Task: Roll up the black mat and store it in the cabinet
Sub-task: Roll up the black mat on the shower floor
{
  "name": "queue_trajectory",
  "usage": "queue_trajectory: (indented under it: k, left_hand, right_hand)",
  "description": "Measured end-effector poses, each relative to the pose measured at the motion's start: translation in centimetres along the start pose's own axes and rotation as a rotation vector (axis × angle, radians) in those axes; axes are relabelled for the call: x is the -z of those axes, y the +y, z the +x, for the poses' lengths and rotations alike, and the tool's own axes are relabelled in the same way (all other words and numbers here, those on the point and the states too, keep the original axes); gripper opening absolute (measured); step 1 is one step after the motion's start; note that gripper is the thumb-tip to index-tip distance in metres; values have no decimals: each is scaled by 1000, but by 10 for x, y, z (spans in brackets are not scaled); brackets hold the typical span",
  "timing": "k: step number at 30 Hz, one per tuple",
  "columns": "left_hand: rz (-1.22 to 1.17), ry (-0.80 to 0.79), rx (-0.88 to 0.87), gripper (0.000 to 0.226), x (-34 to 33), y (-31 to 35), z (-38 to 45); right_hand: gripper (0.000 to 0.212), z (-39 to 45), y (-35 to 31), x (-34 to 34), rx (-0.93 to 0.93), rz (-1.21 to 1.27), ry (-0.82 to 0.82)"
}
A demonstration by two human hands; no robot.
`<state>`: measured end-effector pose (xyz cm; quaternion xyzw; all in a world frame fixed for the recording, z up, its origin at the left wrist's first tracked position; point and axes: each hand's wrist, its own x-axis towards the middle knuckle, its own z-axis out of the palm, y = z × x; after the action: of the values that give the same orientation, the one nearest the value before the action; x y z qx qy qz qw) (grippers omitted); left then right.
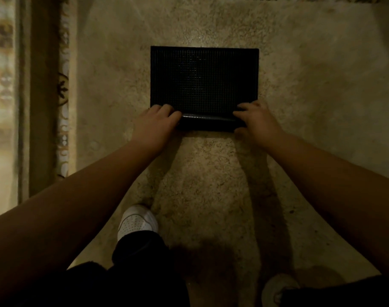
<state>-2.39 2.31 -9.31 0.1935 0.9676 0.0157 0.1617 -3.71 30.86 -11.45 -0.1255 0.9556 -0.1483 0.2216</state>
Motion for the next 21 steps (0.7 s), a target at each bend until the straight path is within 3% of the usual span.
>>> queue_trajectory:
  k: [5, 8, 11, 21]
  left_hand:
    - [71, -67, -29, 56, -1, 1, 4]
    - [69, -63, -46, 52, 4, -4, 17]
    - [37, -80, -36, 53, 1, -6, 19]
    - [31, -91, -31, 57, 7, -9, 33]
  right_hand:
    - [59, 19, 2, 16, -56, -108, -142]
    - [60, -7, -3, 3, -24, -90, 15]
    - [68, -24, -4, -12, 35, -172, 43]
    - [46, 13, -2, 11, 74, -254, 18]
